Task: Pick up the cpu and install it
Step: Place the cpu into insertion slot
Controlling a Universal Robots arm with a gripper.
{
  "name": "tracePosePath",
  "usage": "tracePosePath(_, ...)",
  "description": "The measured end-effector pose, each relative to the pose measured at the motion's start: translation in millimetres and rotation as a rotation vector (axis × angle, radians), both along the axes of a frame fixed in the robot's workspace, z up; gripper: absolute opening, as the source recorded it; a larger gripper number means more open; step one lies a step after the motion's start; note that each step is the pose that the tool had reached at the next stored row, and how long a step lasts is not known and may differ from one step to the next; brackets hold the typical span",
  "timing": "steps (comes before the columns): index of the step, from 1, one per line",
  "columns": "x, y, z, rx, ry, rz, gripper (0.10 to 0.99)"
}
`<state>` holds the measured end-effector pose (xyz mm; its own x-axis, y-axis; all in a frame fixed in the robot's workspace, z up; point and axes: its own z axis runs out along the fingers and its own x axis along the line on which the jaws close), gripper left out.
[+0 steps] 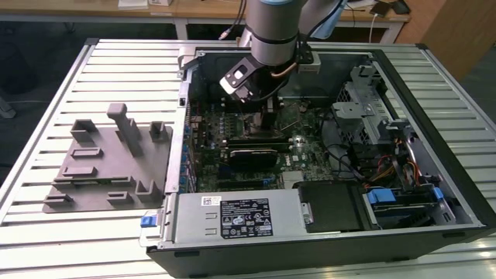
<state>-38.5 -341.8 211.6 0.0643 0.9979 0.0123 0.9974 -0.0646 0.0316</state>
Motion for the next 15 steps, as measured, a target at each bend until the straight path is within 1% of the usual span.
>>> tracePosePath(6, -3.1, 1.2, -6.0, 0.0, 0.0001, 0.0, 0.541)
tracePosePath(10, -4.9, 1.4, -9.6, 0.0, 0.0001, 0.011, 0.541)
tracePosePath(15, -5.2, 1.4, -12.4, 0.009, 0.0, 0.019, 0.541)
